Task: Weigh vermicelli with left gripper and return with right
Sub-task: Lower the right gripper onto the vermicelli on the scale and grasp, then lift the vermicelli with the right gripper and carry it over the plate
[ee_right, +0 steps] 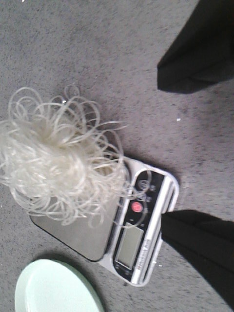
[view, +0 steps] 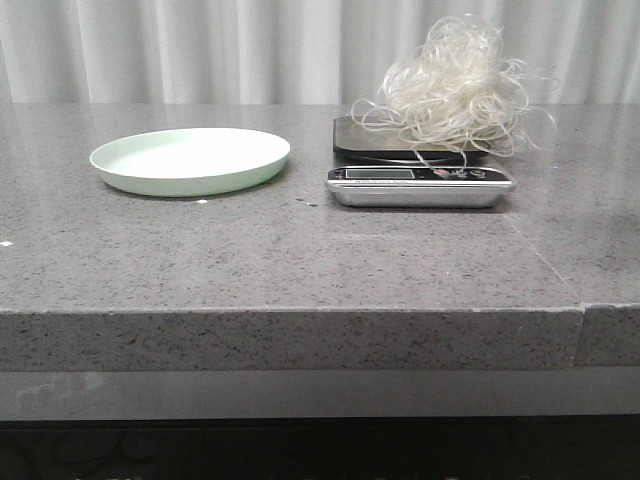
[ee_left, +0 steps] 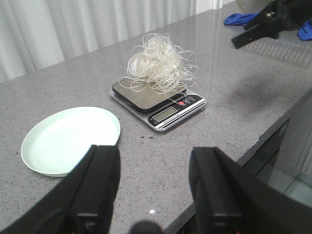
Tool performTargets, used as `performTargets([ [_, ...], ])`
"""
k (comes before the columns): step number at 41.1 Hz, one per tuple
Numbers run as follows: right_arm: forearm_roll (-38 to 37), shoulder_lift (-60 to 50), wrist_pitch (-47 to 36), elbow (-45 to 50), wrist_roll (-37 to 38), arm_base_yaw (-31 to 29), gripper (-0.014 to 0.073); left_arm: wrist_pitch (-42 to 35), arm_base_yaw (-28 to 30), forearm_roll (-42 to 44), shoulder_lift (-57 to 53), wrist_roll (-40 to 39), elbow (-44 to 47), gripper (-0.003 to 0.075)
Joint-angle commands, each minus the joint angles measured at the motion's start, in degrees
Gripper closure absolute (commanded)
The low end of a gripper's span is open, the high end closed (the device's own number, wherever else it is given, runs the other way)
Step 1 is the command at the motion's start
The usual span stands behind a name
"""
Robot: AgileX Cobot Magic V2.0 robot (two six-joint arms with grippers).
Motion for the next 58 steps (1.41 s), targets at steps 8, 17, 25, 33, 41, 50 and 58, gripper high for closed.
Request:
performTargets([
  [8, 2.7, 12.5, -5.3, -12.7, -0.4, 0.0, -0.0002, -4.4, 0.0, -0.5, 0.4, -0.4, -1.5, 0.0321],
  [17, 5.0, 24.6, -5.5, -23.3, -0.4, 0.0, -0.0002, -4.4, 0.0, -0.5, 0.4, -0.4, -1.5, 0.0321],
  [25, 5.2, 32.9, -4.4, -30.1, -0.4, 0.0, -0.0002, -4.4, 0.0, -0.5, 0.4, -0.4, -1.5, 0.0321],
  [33, 5.2, 36.8, -3.4, -33.8, -0.4, 0.0, 0.0007, -4.4, 0.0, -0.5, 0.4, -0.4, -1.5, 0.0321],
  [41, 5.2, 36.9, -2.9, -34.2, -0.4, 0.0, 0.0193, -4.4, 0.0, -0.3, 0.4, -0.4, -1.5, 0.0321],
  [50, 5.2, 36.9, -1.8, -34.2, -0.4, 0.0, 0.0404, -4.7, 0.0, 0.0, 0.4, -0.4, -1.5, 0.0321],
  [58, 5.2, 36.2, -0.3, -34.4, -0.4, 0.4, 0.0441, -4.9, 0.0, 0.1, 0.4, -0.4, -1.5, 0.0321],
])
